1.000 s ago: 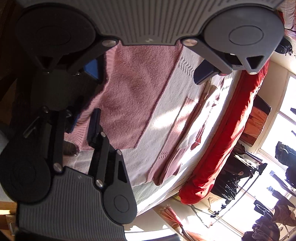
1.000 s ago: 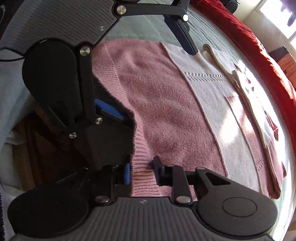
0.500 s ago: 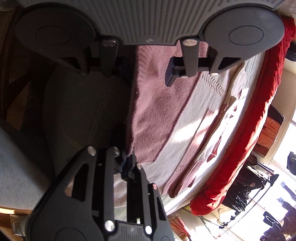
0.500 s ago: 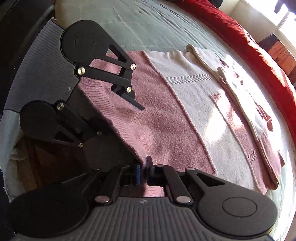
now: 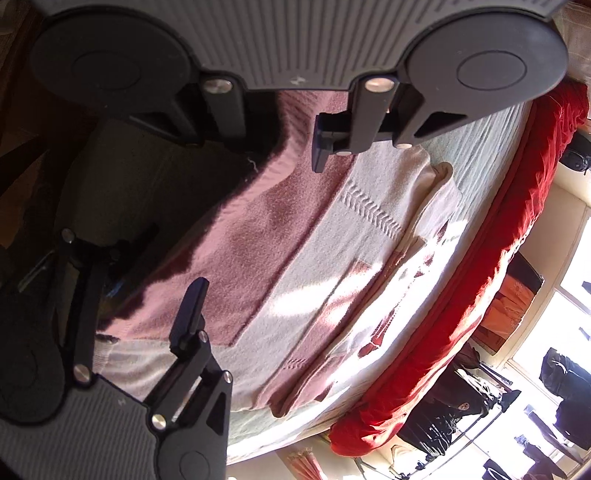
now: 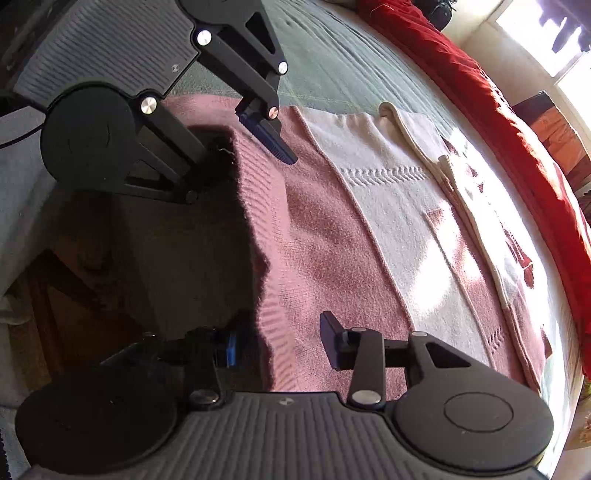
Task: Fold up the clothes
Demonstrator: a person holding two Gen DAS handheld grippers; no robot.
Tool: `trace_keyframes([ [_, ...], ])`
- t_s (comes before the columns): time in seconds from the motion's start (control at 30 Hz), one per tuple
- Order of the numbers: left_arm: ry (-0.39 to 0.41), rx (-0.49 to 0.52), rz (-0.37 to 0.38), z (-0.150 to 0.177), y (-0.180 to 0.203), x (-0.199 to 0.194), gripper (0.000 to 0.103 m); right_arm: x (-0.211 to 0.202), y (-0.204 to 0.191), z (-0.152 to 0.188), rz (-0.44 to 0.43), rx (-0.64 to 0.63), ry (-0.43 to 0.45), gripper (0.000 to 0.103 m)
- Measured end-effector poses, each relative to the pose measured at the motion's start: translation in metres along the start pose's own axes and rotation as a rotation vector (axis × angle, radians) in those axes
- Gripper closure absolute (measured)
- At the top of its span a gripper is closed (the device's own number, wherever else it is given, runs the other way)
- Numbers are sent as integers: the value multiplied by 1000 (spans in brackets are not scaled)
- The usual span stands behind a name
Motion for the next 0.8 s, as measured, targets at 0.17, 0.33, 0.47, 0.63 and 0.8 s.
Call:
trace_keyframes([
  [0.17,13,-19,4,-2,-10,-2,88,12,20,23,145,1,-83,57],
  [0.33,8,-35,19,0,-12,1,87,9,45,54,170,76,-102,57],
  [0.47,-4,-29,23,3,-11,4,86,5,40,59,111,95,-76,88],
  [0.63,-28,-18,23,12,-11,5,85,1,38,57,112,87,-76,92],
  [0.8,-35,5,18,14,-14,5,86,-10,55,53,108,139,-51,93],
])
Point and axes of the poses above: each gripper's, at about its wrist camera, not at the fingertips, and x roughly the way its jaws point, y to its right, z to its underside, the point moved 4 cm from there along x, roughly the way its jaws point, and after that the axes turned 5 degrees about -y, right-handed, at the moved point
